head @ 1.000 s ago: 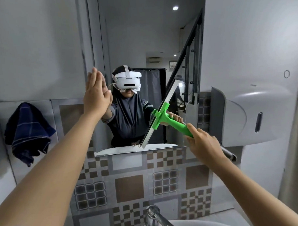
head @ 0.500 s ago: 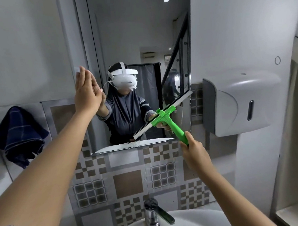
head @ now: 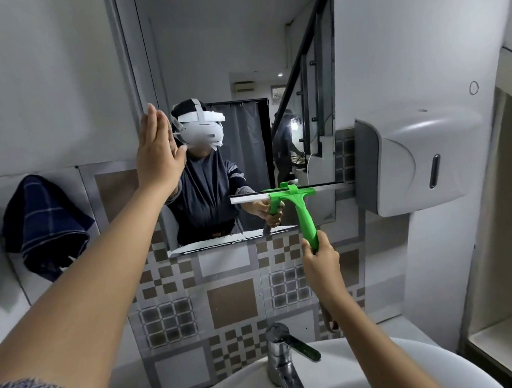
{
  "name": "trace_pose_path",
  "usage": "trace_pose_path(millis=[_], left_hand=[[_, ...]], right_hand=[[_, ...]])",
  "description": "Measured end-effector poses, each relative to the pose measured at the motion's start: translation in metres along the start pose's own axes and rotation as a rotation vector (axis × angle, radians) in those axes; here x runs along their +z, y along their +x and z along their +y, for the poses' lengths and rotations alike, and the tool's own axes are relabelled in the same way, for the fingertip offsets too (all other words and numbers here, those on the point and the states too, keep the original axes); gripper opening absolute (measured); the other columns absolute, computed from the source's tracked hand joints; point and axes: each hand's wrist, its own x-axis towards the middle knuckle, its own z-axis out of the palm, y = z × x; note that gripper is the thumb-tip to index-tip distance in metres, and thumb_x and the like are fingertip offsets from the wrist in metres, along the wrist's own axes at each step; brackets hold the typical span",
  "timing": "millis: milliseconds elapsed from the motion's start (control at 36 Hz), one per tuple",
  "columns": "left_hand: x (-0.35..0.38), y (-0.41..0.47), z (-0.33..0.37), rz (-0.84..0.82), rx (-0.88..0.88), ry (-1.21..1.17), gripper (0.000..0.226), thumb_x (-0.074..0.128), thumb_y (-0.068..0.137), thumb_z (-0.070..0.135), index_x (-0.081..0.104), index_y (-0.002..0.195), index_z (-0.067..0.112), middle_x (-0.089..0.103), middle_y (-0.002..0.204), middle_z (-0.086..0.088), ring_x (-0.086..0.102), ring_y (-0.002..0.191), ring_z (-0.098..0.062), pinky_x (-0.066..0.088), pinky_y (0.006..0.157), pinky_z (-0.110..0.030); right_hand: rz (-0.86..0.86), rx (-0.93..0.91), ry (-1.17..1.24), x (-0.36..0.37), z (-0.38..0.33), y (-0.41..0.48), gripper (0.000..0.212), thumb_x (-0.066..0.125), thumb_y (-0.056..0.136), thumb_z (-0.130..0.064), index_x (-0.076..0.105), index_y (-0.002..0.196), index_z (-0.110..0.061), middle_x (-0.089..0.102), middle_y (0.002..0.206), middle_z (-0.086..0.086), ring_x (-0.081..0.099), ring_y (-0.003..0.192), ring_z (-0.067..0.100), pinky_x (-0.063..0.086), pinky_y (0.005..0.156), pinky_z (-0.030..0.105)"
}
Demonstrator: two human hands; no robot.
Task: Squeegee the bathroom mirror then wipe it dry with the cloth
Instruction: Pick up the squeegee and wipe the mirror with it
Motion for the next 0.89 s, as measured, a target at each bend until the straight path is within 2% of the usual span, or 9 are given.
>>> trace_pose_path(millis=[83, 167, 306, 417, 611, 750, 889], left_hand=[[-0.003, -0.005, -0.002, -0.015, 0.031, 0.006, 0.075, 0.058, 0.088, 0.02, 0.011, 0.146, 0.008, 0.002, 0.156, -0.008, 0.0, 0.143, -0.022, 0.002, 0.109, -0.019], [-0.007, -0.009, -0.001, -0.032, 0.068, 0.007, 0.075, 0.058, 0.088, 0.019, 0.011, 0.145, 0.005, 0.002, 0.156, -0.009, 0.001, 0.143, -0.024, 0.007, 0.112, -0.025], [-0.012, -0.014, -0.003, -0.077, 0.107, 0.005, 0.075, 0.058, 0.089, 0.017, 0.01, 0.145, 0.003, 0.0, 0.156, -0.011, 0.001, 0.143, -0.026, 0.011, 0.114, -0.032], [-0.013, -0.018, -0.009, -0.117, 0.143, 0.014, 0.074, 0.056, 0.089, 0.016, 0.009, 0.145, 0.003, 0.0, 0.155, -0.012, 0.002, 0.143, -0.027, 0.01, 0.115, -0.033], [-0.018, -0.025, -0.017, -0.159, 0.197, 0.014, 0.074, 0.055, 0.09, 0.014, 0.006, 0.145, 0.005, -0.001, 0.156, -0.01, 0.0, 0.143, -0.024, 0.011, 0.113, -0.032], [-0.02, -0.028, -0.022, -0.178, 0.217, 0.042, 0.074, 0.056, 0.09, 0.014, 0.008, 0.145, 0.006, 0.0, 0.156, -0.008, 0.002, 0.143, -0.022, 0.023, 0.11, -0.036], [-0.021, -0.034, -0.025, -0.183, 0.225, 0.044, 0.073, 0.055, 0.09, 0.013, 0.009, 0.145, 0.006, 0.0, 0.156, -0.007, 0.002, 0.143, -0.022, 0.02, 0.11, -0.033]], right_hand=[[0.036, 0.031, 0.03, 0.011, -0.004, -0.008, 0.013, 0.043, 0.098, -0.021, 0.048, 0.103, -0.01, 0.049, 0.07, 0.003, 0.04, 0.051, 0.011, 0.038, 0.044, 0.025], [0.06, 0.074, 0.053, 0.024, -0.01, -0.016, 0.015, 0.04, 0.099, -0.023, 0.047, 0.1, -0.011, 0.049, 0.068, 0.002, 0.04, 0.049, 0.01, 0.034, 0.039, 0.019], [0.101, 0.165, 0.113, 0.051, -0.021, -0.026, 0.02, 0.037, 0.099, -0.027, 0.046, 0.102, -0.01, 0.049, 0.07, 0.002, 0.044, 0.055, 0.013, 0.036, 0.049, 0.027], [0.102, 0.201, 0.17, 0.074, -0.025, -0.04, 0.022, 0.037, 0.099, -0.027, 0.046, 0.102, -0.007, 0.048, 0.069, 0.002, 0.045, 0.055, 0.015, 0.037, 0.049, 0.027], [0.05, 0.161, 0.19, 0.115, -0.023, -0.074, 0.017, 0.038, 0.099, -0.026, 0.044, 0.095, -0.011, 0.042, 0.066, 0.0, 0.037, 0.052, 0.011, 0.033, 0.048, 0.022], [0.005, 0.162, 0.176, 0.138, -0.018, -0.091, 0.016, 0.039, 0.099, -0.027, 0.045, 0.1, -0.012, 0.045, 0.064, -0.001, 0.039, 0.05, 0.009, 0.033, 0.047, 0.023], [-0.029, 0.126, 0.142, 0.148, -0.012, -0.099, 0.01, 0.041, 0.098, -0.023, 0.044, 0.099, -0.014, 0.044, 0.062, -0.003, 0.037, 0.047, 0.007, 0.031, 0.042, 0.018]])
